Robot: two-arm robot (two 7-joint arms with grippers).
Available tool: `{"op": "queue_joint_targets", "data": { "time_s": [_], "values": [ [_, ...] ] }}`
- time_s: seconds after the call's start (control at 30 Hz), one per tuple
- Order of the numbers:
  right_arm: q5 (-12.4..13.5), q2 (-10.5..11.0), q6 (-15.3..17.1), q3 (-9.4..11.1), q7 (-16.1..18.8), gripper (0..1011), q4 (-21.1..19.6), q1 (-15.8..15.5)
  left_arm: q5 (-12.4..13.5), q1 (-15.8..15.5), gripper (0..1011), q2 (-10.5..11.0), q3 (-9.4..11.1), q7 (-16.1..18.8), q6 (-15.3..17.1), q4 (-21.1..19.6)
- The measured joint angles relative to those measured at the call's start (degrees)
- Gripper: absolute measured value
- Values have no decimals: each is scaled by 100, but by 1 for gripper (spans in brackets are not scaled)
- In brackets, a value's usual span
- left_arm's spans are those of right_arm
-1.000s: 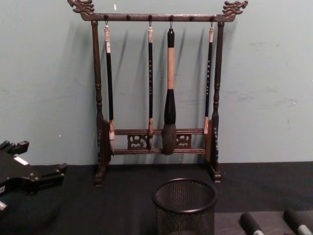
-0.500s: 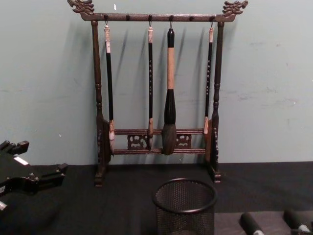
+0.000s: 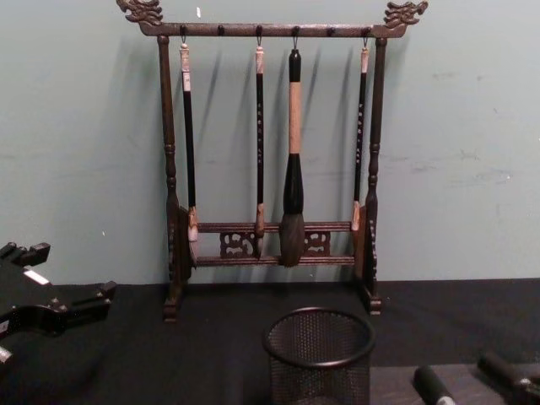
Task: Pick up the water-based marker from the table and place it into the pen holder.
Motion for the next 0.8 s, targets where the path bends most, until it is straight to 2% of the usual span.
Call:
{"op": "queue_joint_targets", "data": {
  "time_s": [0.03, 0.07, 0.13, 0.2, 0.27, 0.3, 0.33, 0.37, 0.43, 0.5, 0.53, 0.67, 0.77, 0.8],
  "values": [
    [1, -27, -177, 81, 83, 199, -3, -29, 0, 0, 1001, 0, 0, 0, 0, 0],
    [1, -27, -177, 81, 83, 199, -3, -29, 0, 0, 1001, 0, 0, 0, 0, 0],
    [46, -42, -553, 207, 255, 199, -38, -65, 0, 0, 1001, 0, 0, 0, 0, 0],
    [55, -41, -641, 227, 289, 199, -47, -68, 0, 0, 1001, 0, 0, 0, 0, 0],
    [97, -33, -1076, 318, 445, 199, -69, -64, 0, 0, 1001, 0, 0, 0, 0, 0],
    [105, -32, -1164, 335, 473, 199, -70, -59, 0, 0, 1001, 0, 0, 0, 0, 0],
    [148, -32, -1526, 401, 589, 199, -68, -31, 0, 0, 1001, 0, 0, 0, 0, 0],
    [148, -32, -1526, 401, 589, 199, -68, -31, 0, 0, 1001, 0, 0, 0, 0, 0],
    [196, -32, -1977, 448, 761, 199, -36, 35, 0, 0, 1001, 0, 0, 0, 0, 0],
    [232, -27, -2217, 459, 881, 199, -14, 93, 0, 0, 1001, 0, 0, 0, 0, 0],
    [232, -27, -2217, 459, 881, 199, -14, 93, 0, 0, 1001, 0, 0, 0, 0, 0],
    [293, -38, -2696, 374, 1190, 199, 135, 387, 0, 0, 1001, 0, 0, 0, 0, 0],
    [307, -49, -2758, 336, 1259, 199, 174, 456, 0, 0, 1001, 0, 0, 0, 0, 0],
    [339, -69, -2852, 265, 1379, 199, 246, 579, 0, 0, 1001, 0, 0, 0, 0, 0]
  ]
}}
